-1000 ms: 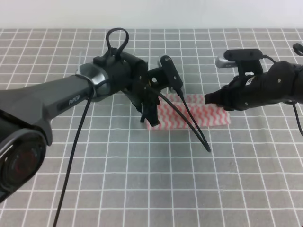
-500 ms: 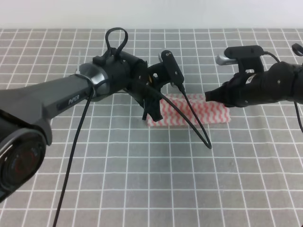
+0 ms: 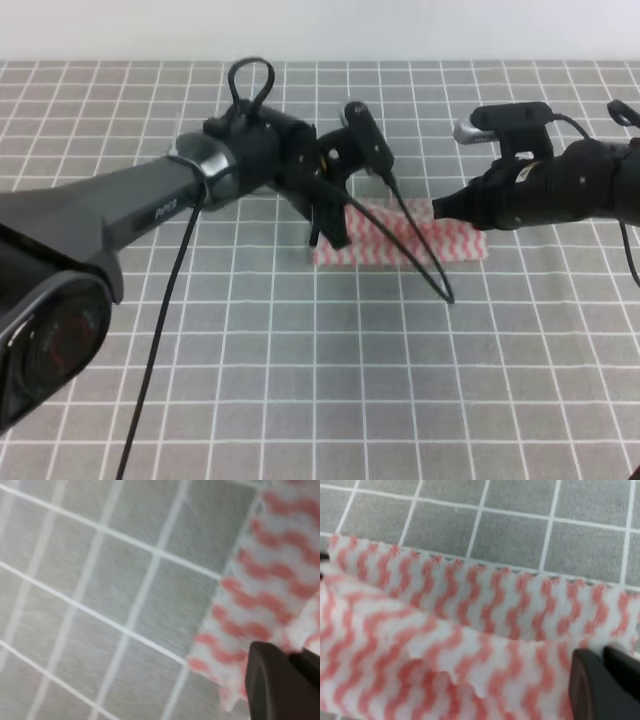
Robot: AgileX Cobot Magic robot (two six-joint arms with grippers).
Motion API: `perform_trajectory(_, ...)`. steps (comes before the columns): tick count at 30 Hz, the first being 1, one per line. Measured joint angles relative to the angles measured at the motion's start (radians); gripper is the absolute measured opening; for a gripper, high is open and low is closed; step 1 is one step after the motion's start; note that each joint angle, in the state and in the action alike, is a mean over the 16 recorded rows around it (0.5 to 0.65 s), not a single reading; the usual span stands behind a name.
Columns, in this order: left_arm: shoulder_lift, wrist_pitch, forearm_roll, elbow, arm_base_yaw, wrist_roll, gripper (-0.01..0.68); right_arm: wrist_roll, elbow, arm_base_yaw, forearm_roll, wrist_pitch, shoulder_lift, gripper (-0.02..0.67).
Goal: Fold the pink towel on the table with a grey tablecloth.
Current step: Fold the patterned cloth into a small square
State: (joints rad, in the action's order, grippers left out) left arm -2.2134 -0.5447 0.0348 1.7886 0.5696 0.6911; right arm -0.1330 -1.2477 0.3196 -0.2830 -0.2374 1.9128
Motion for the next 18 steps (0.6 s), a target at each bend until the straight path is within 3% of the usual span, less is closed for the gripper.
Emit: perform_trajectory(18,-0.033,-0.032,-0.046,0.046,-0.015,-0.002,-0.001,0.000,-0.011,-0.026,0.006,0.042,0.032,-0.011)
